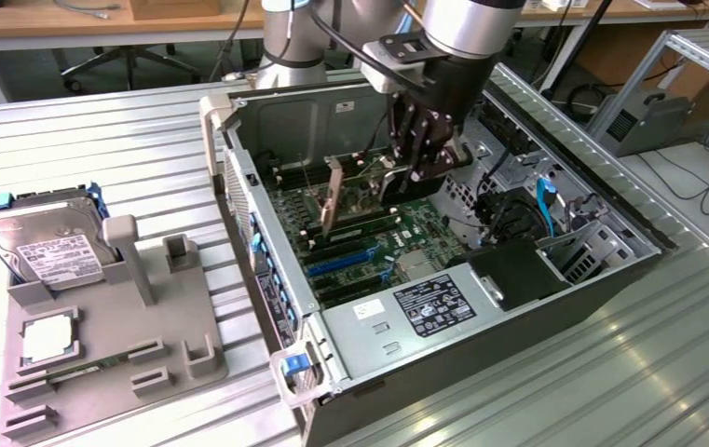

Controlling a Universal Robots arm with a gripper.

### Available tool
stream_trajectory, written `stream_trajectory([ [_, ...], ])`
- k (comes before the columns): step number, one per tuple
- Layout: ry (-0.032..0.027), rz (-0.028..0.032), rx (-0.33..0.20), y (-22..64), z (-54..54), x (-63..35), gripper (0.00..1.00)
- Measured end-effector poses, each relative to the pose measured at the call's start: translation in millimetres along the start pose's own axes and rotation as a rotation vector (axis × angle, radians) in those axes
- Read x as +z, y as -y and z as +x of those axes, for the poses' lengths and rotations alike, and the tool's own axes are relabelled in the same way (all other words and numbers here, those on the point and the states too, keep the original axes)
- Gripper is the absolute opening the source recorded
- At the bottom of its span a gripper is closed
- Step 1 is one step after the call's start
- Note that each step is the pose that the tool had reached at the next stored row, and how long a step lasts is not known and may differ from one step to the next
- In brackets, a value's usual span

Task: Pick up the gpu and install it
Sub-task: 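Insert the gpu into the slot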

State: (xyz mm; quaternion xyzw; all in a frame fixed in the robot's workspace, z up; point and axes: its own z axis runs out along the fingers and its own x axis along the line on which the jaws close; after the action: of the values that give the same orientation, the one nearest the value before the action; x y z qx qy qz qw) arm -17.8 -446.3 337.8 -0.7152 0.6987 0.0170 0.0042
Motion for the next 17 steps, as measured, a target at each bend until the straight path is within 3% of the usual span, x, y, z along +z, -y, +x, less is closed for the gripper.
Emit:
stream_trajectory([
  [17, 0.0005, 0.0004, 0.009, -1.9, 0.2, 1.6, 0.27],
])
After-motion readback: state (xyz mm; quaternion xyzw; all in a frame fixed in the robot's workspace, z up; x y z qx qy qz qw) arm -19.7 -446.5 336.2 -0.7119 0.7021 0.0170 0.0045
